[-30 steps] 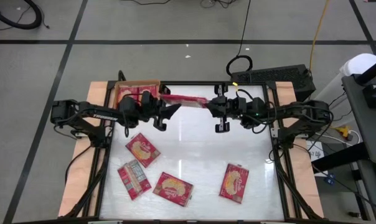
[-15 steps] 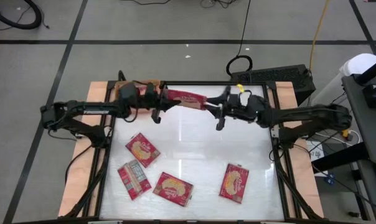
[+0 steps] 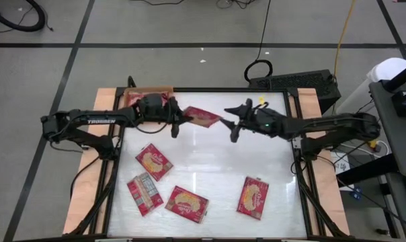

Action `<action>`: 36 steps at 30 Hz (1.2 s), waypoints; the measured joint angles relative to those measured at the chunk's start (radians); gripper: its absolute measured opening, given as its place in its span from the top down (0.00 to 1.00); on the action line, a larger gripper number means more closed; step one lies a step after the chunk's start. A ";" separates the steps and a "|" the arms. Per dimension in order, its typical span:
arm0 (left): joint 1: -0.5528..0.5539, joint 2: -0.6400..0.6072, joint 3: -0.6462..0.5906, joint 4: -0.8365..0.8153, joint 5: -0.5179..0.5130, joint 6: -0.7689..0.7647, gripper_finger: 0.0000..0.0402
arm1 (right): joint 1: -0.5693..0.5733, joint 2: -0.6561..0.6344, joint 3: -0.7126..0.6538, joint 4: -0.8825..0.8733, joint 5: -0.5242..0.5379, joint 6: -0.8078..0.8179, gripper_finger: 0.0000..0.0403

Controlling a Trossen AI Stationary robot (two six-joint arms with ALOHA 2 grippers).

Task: Sort popcorn bags into baskets
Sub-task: Put the red popcorn bag into the orange bin

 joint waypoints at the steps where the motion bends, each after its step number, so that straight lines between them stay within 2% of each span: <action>1: -0.008 0.003 0.001 0.010 0.000 0.004 0.96 | 0.000 0.031 0.000 0.023 0.000 -0.010 0.44; 7: -0.051 0.006 0.002 -0.036 -0.015 0.067 0.94 | -0.006 0.192 0.000 0.202 -0.077 -0.089 0.44; 11: -0.076 0.006 0.002 -0.059 -0.046 0.084 0.90 | -0.026 0.266 0.000 0.241 -0.155 -0.094 0.50; 15: -0.085 0.006 0.002 -0.057 -0.049 0.085 0.94 | -0.035 0.306 0.000 0.258 -0.182 -0.088 0.65; 19: -0.089 0.006 0.002 -0.045 -0.056 0.071 0.94 | -0.039 0.310 0.000 0.267 -0.187 -0.100 0.88; 21: -0.096 0.006 0.002 -0.041 -0.056 0.028 0.88 | -0.039 0.307 0.000 0.267 -0.190 -0.120 0.96; 23: -0.103 0.006 0.002 -0.034 -0.074 0.034 0.78 | -0.041 0.293 0.000 0.261 -0.188 -0.128 0.96; 27: -0.108 -0.005 0.002 -0.047 -0.239 0.006 0.54 | -0.055 0.240 -0.001 0.241 -0.178 -0.129 0.95; 30: -0.108 -0.008 0.003 -0.042 -0.259 -0.015 0.39 | -0.066 0.184 -0.001 0.191 -0.172 -0.142 0.98; 33: -0.109 -0.012 0.002 -0.043 -0.248 -0.017 0.30 | -0.070 0.140 -0.015 0.171 -0.170 -0.141 0.97; 36: -0.110 -0.012 -0.004 -0.015 -0.247 -0.022 0.28 | -0.072 0.128 -0.060 0.297 -0.177 -0.114 0.97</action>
